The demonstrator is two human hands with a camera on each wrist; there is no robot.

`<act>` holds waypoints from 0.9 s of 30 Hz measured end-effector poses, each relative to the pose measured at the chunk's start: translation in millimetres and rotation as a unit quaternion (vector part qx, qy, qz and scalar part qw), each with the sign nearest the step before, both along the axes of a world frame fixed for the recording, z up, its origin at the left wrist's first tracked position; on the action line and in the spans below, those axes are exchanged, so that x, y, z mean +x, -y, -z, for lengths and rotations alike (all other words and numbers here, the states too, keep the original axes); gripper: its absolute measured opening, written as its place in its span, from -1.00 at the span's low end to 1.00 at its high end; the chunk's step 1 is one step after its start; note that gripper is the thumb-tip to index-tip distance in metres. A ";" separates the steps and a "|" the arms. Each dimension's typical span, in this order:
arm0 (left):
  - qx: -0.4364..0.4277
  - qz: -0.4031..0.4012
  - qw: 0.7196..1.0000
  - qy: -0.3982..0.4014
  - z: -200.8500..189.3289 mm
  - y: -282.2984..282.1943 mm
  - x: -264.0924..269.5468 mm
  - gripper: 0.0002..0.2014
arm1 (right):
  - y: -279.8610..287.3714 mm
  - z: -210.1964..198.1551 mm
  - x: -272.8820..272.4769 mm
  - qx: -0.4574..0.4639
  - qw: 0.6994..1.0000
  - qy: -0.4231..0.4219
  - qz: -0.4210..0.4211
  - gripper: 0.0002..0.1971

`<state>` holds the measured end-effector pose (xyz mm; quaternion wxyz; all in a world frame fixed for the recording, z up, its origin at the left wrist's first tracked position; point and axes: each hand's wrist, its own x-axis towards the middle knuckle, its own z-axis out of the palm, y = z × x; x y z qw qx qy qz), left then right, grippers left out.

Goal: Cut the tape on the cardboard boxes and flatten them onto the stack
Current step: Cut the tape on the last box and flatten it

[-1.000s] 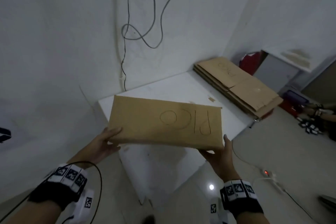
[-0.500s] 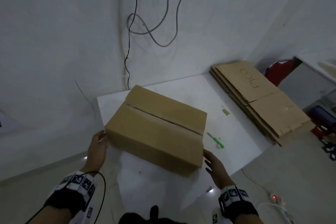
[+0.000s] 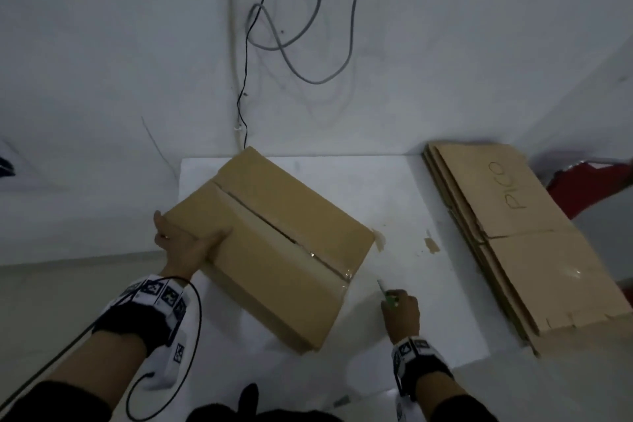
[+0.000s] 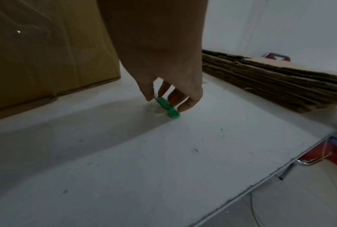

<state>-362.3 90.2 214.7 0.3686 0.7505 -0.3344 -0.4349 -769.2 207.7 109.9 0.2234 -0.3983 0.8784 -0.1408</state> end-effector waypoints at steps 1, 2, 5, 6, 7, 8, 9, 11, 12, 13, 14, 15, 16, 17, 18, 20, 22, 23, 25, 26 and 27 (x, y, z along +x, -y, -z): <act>-0.003 -0.008 1.000 0.001 -0.4 -2.9 -4.3 0.32 | -1.9 1.3 -3.5 -0.005 1.000 0.010 0.005 -0.81; -0.005 -0.015 1.000 0.001 -0.1 -5.0 -7.4 0.31 | -3.4 1.4 -7.1 -0.008 1.000 0.024 0.003 -0.84; -0.010 -0.028 1.000 0.004 0.7 -10.9 -13.2 0.30 | -2.9 2.1 -24.6 -0.030 0.996 0.070 -0.041 -0.82; -0.016 -0.032 0.999 0.009 0.2 -14.5 -15.5 0.31 | -1.0 -1.3 -31.8 -0.055 0.993 0.083 -0.056 -0.79; -0.020 -0.038 0.999 0.013 1.2 -18.0 -17.8 0.32 | 3.6 -6.4 -40.3 -0.089 0.990 0.086 -0.064 -0.79; -0.022 -0.042 0.999 0.015 2.1 -23.2 -20.9 0.33 | 9.5 -14.1 -48.5 -0.127 0.987 0.080 -0.062 -0.81; -0.024 -0.046 0.999 0.016 3.0 -29.2 -25.9 0.34 | 18.1 -24.6 -55.5 -0.168 0.981 0.075 -0.060 -0.84; -0.027 -0.059 0.998 0.023 3.8 -43.4 -39.3 0.36 | 40.7 -54.6 -61.1 -0.232 0.967 0.084 -0.066 -0.88; -0.035 -0.064 0.997 0.028 5.8 -50.2 -46.4 0.40 | 52.3 -72.8 -59.3 -0.255 0.959 0.096 -0.078 -0.91; -0.041 -0.064 0.997 0.029 6.7 -56.9 -54.7 0.43 | 64.4 -89.8 -56.0 -0.273 0.951 0.110 -0.096 -0.91; -0.040 -0.061 0.997 0.026 7.9 -62.8 -63.0 0.45 | 75.4 -104.3 -51.3 -0.281 0.944 0.124 -0.120 -0.90; -0.030 -0.055 0.998 0.017 8.4 -68.0 -71.9 0.43 | 85.0 -117.4 -43.5 -0.277 0.939 0.139 -0.150 -0.89; -0.015 -0.048 0.999 0.016 8.8 -71.9 -81.0 0.40 | 93.7 -127.4 -33.2 -0.261 0.935 0.156 -0.182 -0.90; -0.001 -0.041 0.999 0.030 8.3 -74.3 -88.7 0.38 | 100.9 -134.5 -20.1 -0.237 0.931 0.170 -0.218 -0.92; 0.013 -0.030 0.997 0.070 6.3 -75.2 -95.2 0.37 | 106.3 -138.9 -5.1 -0.214 0.926 0.177 -0.256 -0.93; 0.005 0.019 0.982 0.187 5.5 -73.5 -106.8 0.29 | 112.6 -142.2 29.4 -0.170 0.913 0.180 -0.324 -0.87; -0.026 0.055 0.961 0.271 8.3 -69.6 -117.0 0.08 | 113.3 -140.9 64.8 -0.125 0.900 0.168 -0.382 -0.77; -0.031 0.059 0.952 0.299 9.6 -68.2 -122.0 -0.02 | 113.4 -138.2 80.9 -0.108 0.894 0.150 -0.409 -0.72; -0.026 0.054 0.936 0.347 16.8 -68.1 -128.3 -0.10 | 114.6 -129.7 106.9 -0.100 0.884 0.104 -0.445 -0.59; -0.022 0.057 0.930 0.363 21.4 -69.1 -129.7 -0.11 | 116.4 -126.3 117.5 -0.109 0.880 0.090 -0.453 -0.54; -0.018 0.059 0.927 0.369 23.6 -70.2 -130.0 -0.13 | 118.4 -123.7 126.3 -0.119 0.877 0.083 -0.458 -0.51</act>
